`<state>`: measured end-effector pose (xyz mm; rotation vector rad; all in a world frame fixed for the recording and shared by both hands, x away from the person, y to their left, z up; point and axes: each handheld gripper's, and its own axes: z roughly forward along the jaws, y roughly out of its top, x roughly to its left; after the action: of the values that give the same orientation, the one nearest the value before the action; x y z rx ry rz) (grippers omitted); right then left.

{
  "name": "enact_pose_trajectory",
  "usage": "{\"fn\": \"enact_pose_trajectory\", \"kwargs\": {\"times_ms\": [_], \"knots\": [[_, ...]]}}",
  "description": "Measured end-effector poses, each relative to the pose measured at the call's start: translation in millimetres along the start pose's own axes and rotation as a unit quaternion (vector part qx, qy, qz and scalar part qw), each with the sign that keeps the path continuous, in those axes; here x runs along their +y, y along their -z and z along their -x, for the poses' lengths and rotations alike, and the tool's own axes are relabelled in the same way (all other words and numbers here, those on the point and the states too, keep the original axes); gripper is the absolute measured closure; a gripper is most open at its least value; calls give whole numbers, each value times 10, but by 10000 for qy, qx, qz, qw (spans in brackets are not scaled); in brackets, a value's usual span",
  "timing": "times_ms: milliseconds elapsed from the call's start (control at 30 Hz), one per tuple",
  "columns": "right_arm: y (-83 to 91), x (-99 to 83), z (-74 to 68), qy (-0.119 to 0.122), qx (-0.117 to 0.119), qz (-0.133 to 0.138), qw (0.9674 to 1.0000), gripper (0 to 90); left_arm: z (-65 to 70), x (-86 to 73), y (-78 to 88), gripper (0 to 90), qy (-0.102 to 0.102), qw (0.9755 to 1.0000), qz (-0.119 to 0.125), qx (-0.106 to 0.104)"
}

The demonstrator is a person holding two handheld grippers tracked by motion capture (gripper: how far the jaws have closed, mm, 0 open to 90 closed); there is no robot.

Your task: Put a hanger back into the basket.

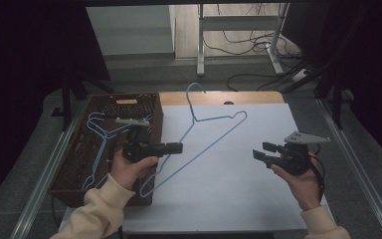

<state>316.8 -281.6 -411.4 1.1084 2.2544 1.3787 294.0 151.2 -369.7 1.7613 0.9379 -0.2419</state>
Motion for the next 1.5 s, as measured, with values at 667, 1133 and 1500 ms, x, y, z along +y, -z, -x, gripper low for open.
{"fn": "enact_pose_trajectory", "kwargs": {"times_ms": [667,1133,1500], "knots": [[-121,-119,56,-5,-46,-311,9995,415,-712,-120,1271,869,171,9935,912,660],[-156,-164,75,-31,-55,-421,9991,393,-1160,-352,1570,869,499,9898,1055,818],[-169,-172,73,-22,-47,-465,9989,393,-1408,-505,1695,869,723,9872,1017,989]]}}
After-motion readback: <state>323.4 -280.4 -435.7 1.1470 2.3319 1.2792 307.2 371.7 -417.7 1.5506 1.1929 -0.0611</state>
